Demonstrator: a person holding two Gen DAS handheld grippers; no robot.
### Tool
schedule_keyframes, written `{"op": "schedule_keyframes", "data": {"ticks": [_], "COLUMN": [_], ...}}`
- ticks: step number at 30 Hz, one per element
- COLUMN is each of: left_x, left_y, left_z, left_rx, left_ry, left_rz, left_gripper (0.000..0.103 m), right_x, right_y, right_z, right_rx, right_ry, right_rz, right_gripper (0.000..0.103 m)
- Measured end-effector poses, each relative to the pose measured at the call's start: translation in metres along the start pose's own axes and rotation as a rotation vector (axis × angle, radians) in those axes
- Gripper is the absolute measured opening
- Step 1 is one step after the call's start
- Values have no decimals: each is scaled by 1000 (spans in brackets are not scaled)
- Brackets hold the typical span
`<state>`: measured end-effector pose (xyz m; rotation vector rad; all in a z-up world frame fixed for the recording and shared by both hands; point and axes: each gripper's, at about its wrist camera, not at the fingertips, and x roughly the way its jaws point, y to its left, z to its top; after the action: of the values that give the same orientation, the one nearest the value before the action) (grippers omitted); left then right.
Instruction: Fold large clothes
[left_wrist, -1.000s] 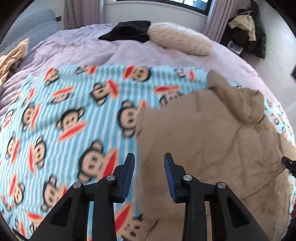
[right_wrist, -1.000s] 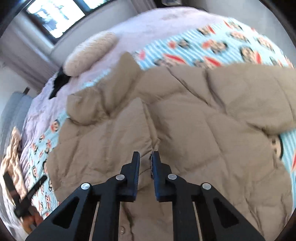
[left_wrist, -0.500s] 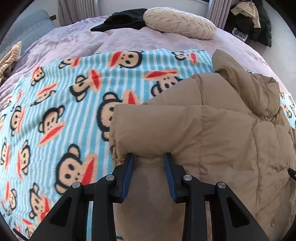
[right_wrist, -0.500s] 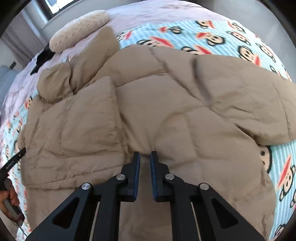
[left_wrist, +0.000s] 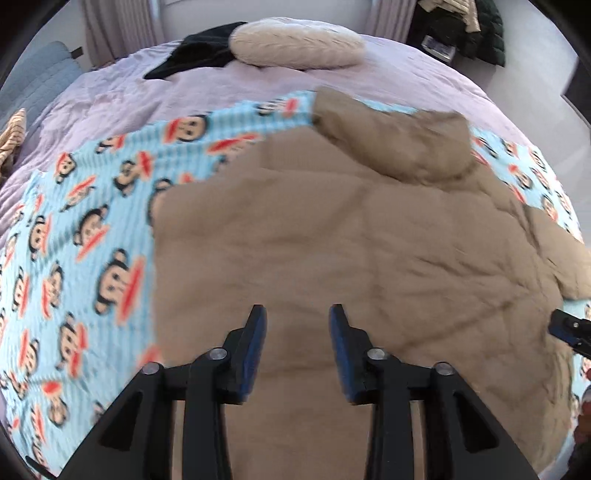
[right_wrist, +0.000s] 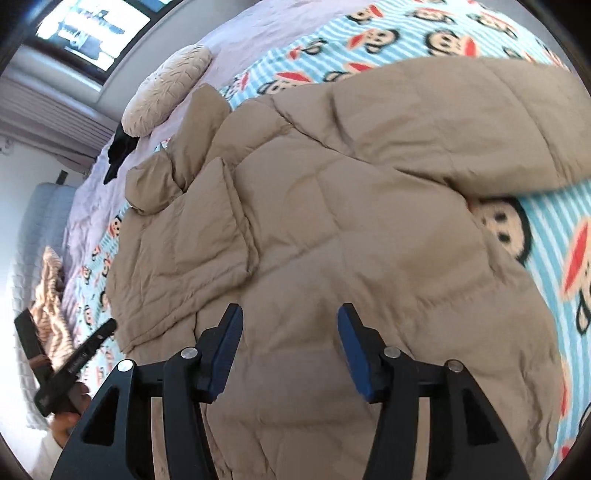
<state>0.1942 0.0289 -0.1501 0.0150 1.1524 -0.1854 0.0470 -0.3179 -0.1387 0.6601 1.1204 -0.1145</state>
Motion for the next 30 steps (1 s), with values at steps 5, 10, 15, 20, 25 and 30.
{"op": "schedule_keyframes", "data": {"ticks": [5,10,15,20,25,30], "left_x": [-12,-8,-3,3,12,19], "left_y": [-53,-90,-127,-161,-180,-196], "left_z": [-14,-17,-14,-11,-13,-18], "left_rx": [45,57,94,133,127,139], "left_ry": [-18,17,29,56,84,118], "left_rz": [-14,-31,14,1,-14,-45], "left_gripper": [92,92,103,103,103,103], "right_x": [-12,-31,-53,-73,-92,-101], "right_y": [-36,-73,-107,-154,-197,-237], "right_z": [-4,0,10,21,30,50], "right_rx": [87,143,181,285,393,506], "right_ry": [25,3,-42,-120,-217,-228], "right_rz": [28,39,34,54,90,149], "right_gripper": [68,80,81,92,103,103]}}
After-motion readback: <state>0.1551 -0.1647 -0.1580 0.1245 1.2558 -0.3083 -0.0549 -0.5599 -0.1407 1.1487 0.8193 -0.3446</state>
